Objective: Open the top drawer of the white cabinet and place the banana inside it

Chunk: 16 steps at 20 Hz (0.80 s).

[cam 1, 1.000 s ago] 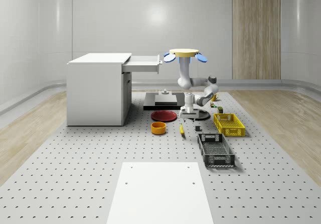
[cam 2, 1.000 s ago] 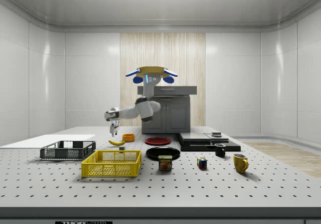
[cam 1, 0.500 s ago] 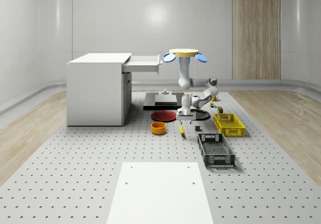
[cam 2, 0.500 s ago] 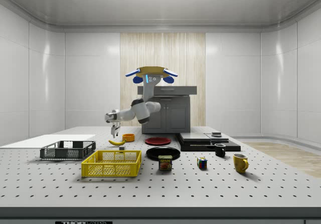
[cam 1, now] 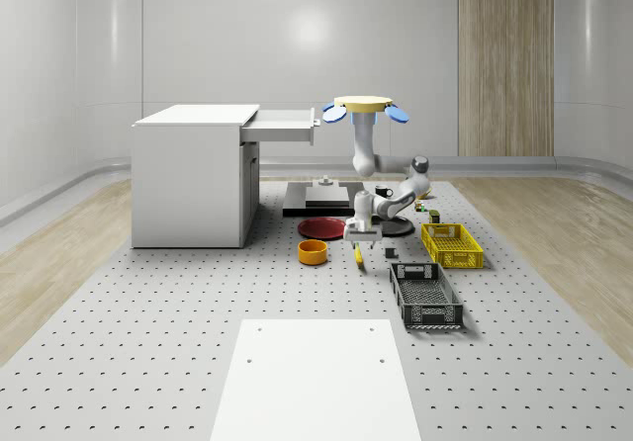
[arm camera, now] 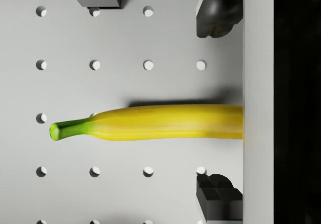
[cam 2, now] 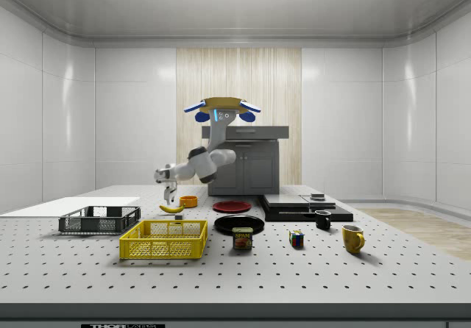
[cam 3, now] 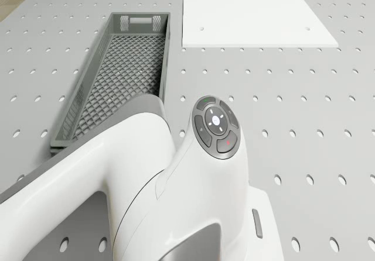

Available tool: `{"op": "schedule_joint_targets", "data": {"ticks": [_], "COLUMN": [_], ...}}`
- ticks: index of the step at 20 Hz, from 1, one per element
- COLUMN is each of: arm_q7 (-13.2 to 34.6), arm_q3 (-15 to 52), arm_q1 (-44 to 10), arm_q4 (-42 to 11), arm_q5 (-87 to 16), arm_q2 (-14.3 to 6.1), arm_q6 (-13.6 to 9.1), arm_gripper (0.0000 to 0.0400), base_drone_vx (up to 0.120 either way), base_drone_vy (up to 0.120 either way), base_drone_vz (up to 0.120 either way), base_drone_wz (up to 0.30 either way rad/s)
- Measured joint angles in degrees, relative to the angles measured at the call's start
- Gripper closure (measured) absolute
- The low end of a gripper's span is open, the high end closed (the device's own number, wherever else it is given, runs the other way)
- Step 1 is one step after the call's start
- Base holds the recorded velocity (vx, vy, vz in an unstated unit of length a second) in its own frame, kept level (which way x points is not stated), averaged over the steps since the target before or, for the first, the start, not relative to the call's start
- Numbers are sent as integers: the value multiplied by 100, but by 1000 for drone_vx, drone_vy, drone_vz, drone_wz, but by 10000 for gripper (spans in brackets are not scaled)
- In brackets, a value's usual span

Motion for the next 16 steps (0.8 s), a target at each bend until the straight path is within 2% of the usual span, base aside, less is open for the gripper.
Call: {"op": "schedule_joint_targets", "data": {"ticks": [16], "arm_q7": [-221], "arm_q3": [634], "arm_q1": [430], "arm_q4": [419], "arm_q5": [704], "arm_q2": [429], "arm_q6": [95], "arm_gripper": [0], "base_drone_vx": [0], "base_drone_vy": [0], "base_drone_vz": [0], "base_drone_wz": [0]}}
